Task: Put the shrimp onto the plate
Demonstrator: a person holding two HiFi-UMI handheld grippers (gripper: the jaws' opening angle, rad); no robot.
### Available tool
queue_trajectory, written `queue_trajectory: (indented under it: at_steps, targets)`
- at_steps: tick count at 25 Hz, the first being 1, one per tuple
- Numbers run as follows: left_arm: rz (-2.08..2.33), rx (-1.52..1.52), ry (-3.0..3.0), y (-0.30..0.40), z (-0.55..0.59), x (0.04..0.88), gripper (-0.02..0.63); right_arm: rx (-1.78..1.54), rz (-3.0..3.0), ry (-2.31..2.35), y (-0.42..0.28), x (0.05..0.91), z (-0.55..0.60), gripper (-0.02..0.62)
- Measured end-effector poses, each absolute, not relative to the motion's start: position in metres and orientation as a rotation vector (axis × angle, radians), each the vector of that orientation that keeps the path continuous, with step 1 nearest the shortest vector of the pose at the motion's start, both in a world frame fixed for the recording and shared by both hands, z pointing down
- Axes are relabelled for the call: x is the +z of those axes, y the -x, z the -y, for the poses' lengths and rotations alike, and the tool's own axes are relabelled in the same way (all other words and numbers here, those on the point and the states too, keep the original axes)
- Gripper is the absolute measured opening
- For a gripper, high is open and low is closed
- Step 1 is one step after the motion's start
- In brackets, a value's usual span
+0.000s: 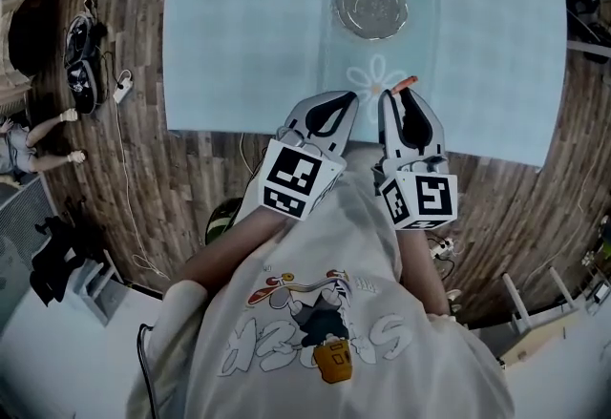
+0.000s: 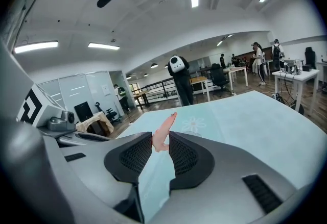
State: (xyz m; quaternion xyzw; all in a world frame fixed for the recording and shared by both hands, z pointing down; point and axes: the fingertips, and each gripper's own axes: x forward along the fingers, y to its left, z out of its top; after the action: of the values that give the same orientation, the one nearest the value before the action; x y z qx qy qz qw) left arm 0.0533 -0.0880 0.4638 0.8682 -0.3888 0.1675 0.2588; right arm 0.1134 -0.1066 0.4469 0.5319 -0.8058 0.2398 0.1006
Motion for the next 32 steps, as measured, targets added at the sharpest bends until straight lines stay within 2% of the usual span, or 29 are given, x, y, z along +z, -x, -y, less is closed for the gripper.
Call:
queue_trajectory:
  at_steps: [17, 32]
  targets:
    - [1.125, 0.491, -2.236, -0.065, 0.137, 0.515, 0.008, 0.699, 2.395, -1.313, -0.115, 0.501, 0.175, 0.121]
    - [1.125, 0.554, -2.123, -0.064, 0.18, 0.59, 0.008, 0.817, 2.308, -1.187, -0.105, 0.593, 0.213, 0.121]
